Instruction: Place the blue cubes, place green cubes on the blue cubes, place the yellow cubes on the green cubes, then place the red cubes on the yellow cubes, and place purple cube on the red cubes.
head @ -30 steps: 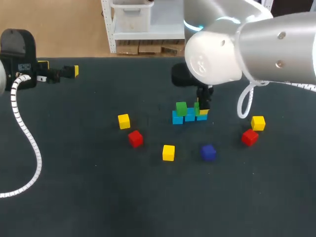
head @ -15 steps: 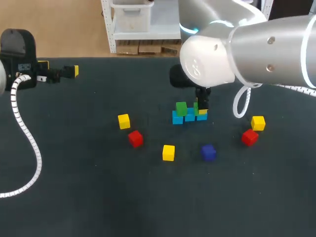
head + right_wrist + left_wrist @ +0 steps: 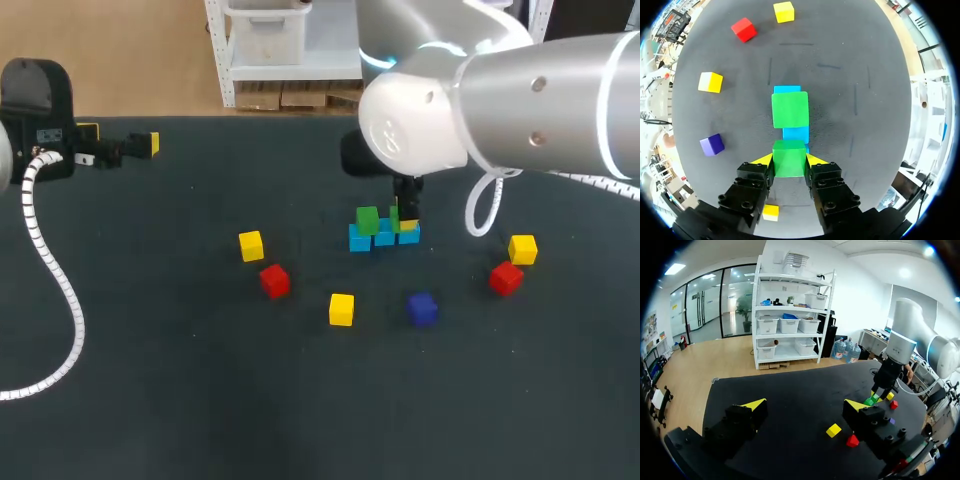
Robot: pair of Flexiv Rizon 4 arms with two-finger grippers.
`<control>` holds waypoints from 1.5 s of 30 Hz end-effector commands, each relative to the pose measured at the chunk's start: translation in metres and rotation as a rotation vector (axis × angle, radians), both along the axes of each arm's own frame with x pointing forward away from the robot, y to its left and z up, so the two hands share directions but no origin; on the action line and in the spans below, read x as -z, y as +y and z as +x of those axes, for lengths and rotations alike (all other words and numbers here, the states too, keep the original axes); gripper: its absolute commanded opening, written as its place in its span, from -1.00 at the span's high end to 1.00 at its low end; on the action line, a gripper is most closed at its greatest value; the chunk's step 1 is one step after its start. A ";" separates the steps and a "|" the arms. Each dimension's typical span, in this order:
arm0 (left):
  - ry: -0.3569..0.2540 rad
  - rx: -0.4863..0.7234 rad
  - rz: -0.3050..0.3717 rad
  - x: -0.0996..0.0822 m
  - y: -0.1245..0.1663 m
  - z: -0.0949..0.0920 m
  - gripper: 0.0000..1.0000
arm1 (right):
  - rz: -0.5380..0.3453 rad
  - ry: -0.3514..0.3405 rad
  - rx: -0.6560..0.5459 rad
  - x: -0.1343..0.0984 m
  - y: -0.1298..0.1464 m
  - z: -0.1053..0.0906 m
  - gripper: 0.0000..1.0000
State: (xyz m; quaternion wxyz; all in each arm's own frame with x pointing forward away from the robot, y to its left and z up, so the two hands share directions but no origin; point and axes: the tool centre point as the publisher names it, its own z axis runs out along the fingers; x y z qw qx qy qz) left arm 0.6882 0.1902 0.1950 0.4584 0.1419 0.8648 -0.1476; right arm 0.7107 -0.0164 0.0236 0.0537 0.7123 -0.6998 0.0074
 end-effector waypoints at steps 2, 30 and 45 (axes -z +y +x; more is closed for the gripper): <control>0.000 0.027 -0.018 0.001 0.004 0.001 -1.00 | -0.001 0.003 0.002 0.002 0.000 0.001 1.00; 0.000 0.027 -0.018 0.001 0.004 0.001 -1.00 | 0.008 -0.012 0.006 0.002 0.001 0.004 1.00; 0.000 0.027 -0.018 0.001 0.004 0.001 -1.00 | 0.003 -0.011 -0.003 0.002 0.001 0.001 0.55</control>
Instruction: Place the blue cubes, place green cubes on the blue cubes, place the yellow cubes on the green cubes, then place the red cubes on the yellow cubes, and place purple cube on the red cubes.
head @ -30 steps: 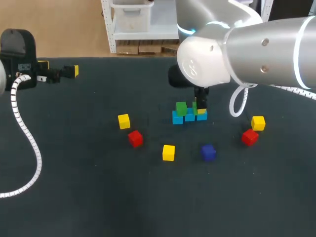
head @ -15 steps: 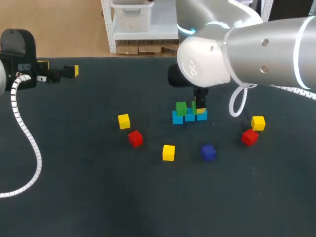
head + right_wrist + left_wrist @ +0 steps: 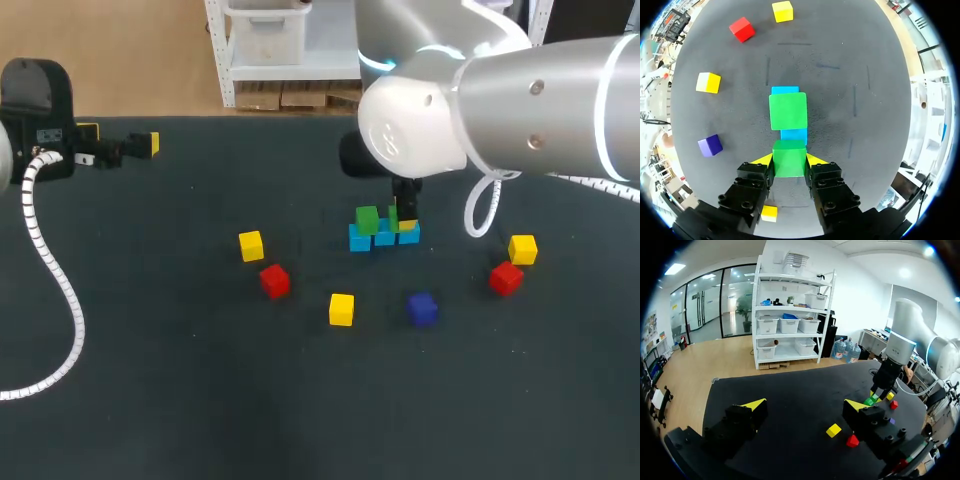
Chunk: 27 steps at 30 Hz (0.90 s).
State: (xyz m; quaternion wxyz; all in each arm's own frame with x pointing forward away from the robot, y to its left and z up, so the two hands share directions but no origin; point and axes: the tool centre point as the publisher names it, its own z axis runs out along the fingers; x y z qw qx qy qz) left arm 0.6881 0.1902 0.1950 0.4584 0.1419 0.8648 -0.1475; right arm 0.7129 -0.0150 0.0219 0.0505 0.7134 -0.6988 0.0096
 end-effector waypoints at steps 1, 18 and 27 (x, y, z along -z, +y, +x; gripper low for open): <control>0.000 0.028 -0.018 0.001 0.004 0.001 -1.00 | 0.000 -0.006 0.001 0.001 -0.001 -0.001 0.40; 0.000 0.028 -0.018 0.001 0.004 0.001 -1.00 | 0.006 -0.007 0.000 0.000 0.000 -0.002 0.09; 0.000 0.028 -0.018 0.001 0.004 0.001 -1.00 | 0.012 -0.008 0.001 -0.001 -0.001 -0.002 0.48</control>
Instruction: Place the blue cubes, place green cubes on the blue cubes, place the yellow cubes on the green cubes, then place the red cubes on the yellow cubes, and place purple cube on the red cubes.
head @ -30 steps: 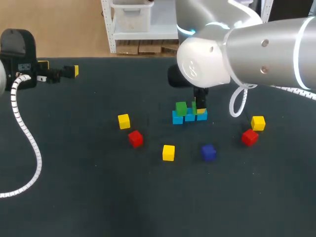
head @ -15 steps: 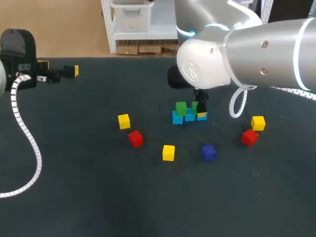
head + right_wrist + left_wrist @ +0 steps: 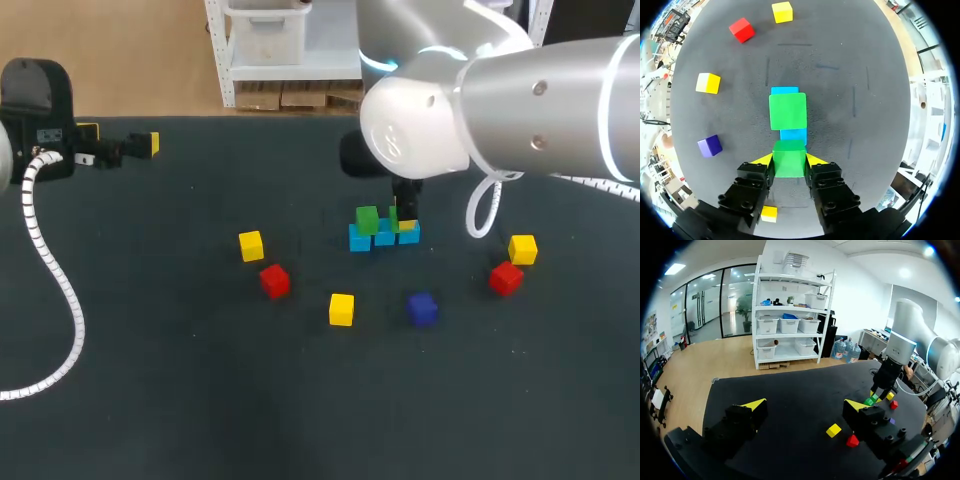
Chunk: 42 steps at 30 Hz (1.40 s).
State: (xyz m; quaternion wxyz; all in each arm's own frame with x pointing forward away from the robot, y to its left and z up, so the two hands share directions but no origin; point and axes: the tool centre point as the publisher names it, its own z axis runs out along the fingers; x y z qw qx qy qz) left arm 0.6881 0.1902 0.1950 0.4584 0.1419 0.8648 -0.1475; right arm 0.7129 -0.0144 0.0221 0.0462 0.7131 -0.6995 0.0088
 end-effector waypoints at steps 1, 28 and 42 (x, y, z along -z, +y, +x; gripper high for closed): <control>0.000 0.028 -0.018 0.001 0.004 0.001 -1.00 | 0.005 -0.003 -0.001 -0.001 -0.001 -0.002 0.48; 0.000 0.028 -0.018 0.001 0.004 0.001 -1.00 | 0.004 0.006 0.001 0.000 -0.001 -0.005 0.18; 0.000 0.028 -0.018 0.001 0.004 0.001 -1.00 | 0.008 -0.003 0.014 0.000 0.000 -0.003 0.51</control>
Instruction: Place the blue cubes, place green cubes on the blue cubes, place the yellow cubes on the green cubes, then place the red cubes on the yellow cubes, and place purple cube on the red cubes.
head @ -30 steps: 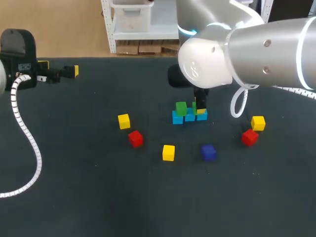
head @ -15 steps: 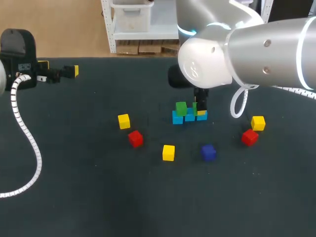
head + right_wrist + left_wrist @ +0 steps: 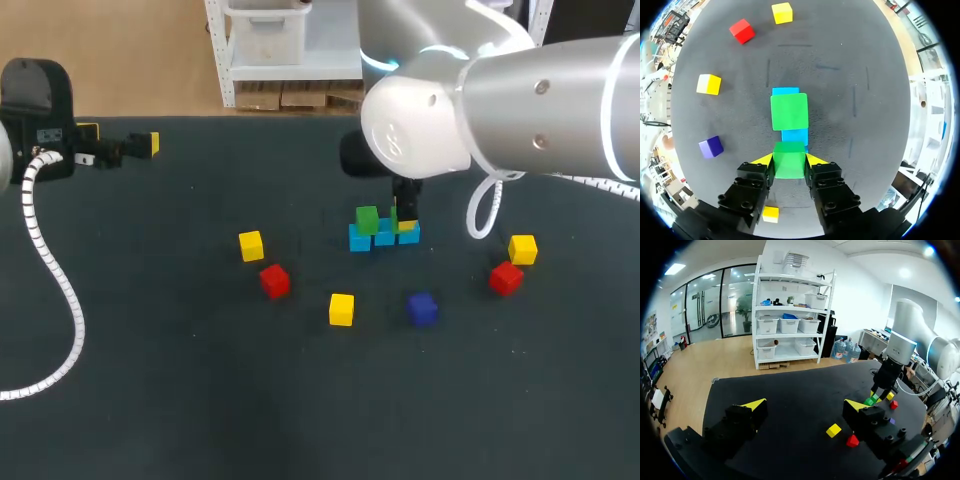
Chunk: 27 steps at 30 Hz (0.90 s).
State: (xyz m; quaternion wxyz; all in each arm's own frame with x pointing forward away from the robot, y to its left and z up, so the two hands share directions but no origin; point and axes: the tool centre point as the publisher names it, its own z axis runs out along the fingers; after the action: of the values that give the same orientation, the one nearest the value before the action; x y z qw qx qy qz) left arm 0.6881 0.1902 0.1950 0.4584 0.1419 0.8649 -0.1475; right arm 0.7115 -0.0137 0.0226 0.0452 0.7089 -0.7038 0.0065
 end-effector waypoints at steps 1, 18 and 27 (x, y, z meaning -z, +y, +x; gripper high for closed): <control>0.000 0.028 -0.018 0.001 0.004 0.001 -1.00 | 0.004 -0.004 0.002 0.000 -0.001 -0.002 0.50; 0.000 0.028 -0.018 0.001 0.004 0.001 -1.00 | 0.005 -0.010 0.006 0.000 -0.001 0.001 0.32; 0.000 0.028 -0.018 0.001 0.004 0.001 -1.00 | 0.005 -0.012 0.002 0.000 0.000 0.001 -1.00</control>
State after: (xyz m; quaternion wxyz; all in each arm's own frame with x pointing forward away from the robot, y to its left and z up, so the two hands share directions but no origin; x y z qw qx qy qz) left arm 0.6881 0.1902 0.1950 0.4584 0.1419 0.8649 -0.1475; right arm 0.7139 -0.0131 0.0224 0.0412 0.7084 -0.7046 0.0081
